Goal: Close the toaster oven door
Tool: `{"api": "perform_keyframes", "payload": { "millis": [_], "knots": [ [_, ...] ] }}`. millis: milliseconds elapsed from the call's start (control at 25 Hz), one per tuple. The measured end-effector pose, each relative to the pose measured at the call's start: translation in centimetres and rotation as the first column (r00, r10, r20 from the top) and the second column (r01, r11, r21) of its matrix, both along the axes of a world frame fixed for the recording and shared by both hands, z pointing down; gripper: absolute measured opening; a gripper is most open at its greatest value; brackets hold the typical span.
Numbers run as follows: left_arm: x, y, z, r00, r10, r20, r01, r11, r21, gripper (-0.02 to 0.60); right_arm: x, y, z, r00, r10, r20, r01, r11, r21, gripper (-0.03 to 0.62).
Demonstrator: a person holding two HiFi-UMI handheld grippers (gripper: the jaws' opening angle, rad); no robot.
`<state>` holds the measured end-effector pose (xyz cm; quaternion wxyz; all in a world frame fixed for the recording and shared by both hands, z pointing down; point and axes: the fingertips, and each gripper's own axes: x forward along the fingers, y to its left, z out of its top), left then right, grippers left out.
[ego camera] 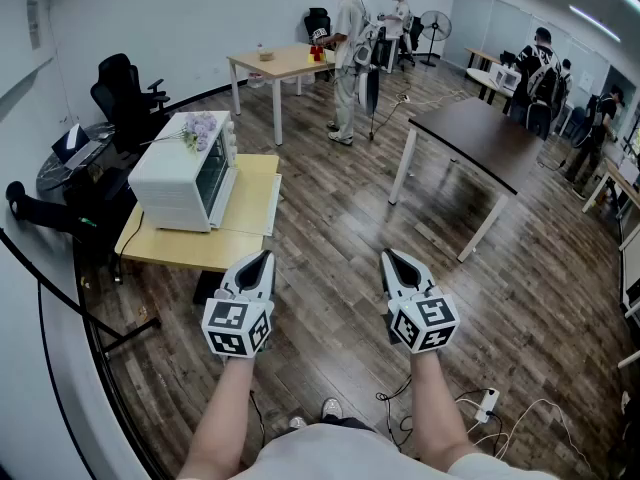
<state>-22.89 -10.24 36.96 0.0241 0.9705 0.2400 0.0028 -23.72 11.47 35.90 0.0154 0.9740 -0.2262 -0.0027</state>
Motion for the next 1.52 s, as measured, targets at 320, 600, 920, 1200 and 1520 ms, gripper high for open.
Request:
{"api": "perform_keyframes", "payload": {
  "millis": [320,600,920,1200,1520],
  "knots": [
    [0.0,0.3,0.1,1.0,0.001,0.005,-0.001,1.0,0.004,0.014,0.2,0.1,0.0,1.0,0.0,0.001,0.0,1.0,0.02,0.167],
    [-0.1,0.7,0.1,1.0,-0.003,0.006,0.003,1.0,0.015,0.014,0.5,0.4,0.0,1.0,-0.001,0.003,0.001,1.0,0.015,0.167],
    [1.1,1.9,0.2,1.0,-0.006,0.007,0.005,1.0,0.023,0.014,1.5,1.2,0.4,1.0,-0.012,0.008,0.012,1.0,0.009,0.167],
    [2.4,3.9,0.3,1.0,0.017,-0.009,-0.017,0.999,0.035,0.015,3.1,1.8,0.9,0.999,-0.034,0.008,0.035,0.999,-0.016,0.318],
    [4.6,4.6,1.4,1.0,-0.011,0.017,0.01,0.999,0.043,0.015,6.0,2.7,1.8,0.999,-0.037,-0.001,0.037,0.998,-0.054,0.574]
  ]
}}
